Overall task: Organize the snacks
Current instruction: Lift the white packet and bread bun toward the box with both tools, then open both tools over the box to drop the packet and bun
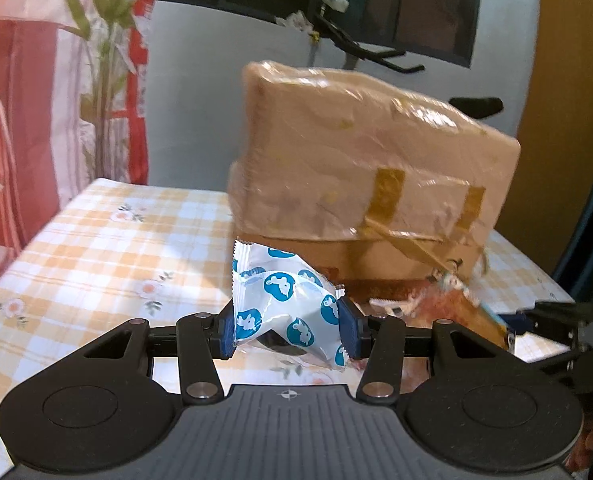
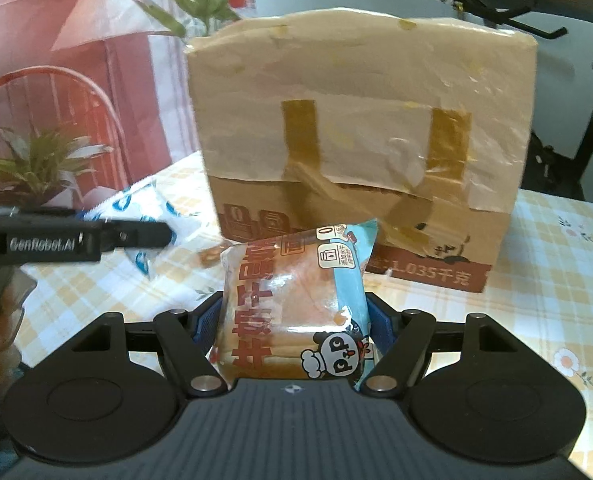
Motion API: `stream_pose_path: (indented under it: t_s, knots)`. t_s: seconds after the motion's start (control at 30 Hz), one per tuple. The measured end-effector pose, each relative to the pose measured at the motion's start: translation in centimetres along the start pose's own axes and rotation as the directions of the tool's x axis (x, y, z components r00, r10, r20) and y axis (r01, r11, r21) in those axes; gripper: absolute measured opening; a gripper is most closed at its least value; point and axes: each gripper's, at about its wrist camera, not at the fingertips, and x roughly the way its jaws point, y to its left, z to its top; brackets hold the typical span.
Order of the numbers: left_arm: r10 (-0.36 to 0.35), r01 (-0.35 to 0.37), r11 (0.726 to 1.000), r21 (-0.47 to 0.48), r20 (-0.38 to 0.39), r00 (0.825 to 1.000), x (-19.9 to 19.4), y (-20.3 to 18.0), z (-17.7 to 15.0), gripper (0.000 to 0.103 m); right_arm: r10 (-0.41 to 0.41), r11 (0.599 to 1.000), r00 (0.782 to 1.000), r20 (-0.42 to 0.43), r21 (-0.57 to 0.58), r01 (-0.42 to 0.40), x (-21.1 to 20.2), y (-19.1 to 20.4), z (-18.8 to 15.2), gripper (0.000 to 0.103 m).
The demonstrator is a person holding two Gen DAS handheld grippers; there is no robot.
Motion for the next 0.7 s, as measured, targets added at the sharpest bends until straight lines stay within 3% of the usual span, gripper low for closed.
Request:
stream_pose_path:
  t_s: [0.2, 0.4, 0.7]
  knots:
    - [0.030, -0.030, 0.999, -0.020, 0.008, 1.000, -0.6, 0.6, 0.3, 0.051, 0.043, 0.998, 0.999, 0.006, -0.049, -0.043, 0.1, 1.4, 0.3, 0.074]
    - [0.023, -0.022, 1.000, -0.015, 0.059, 0.998, -1.9, 0.7, 2.3, 0.051, 0.046, 0.997, 0.990, 0.131, -0.073, -0.037, -2.3, 1.5, 2.3, 0.073]
    - [-0.010, -0.003, 0.998, 0.055, 0.228, 0.974, -2.7, -0.8, 9.9, 0.051, 0.076, 0.992, 0.941, 0.330, -0.119, -0.038, -6.2, 0.5, 10.0, 0.074]
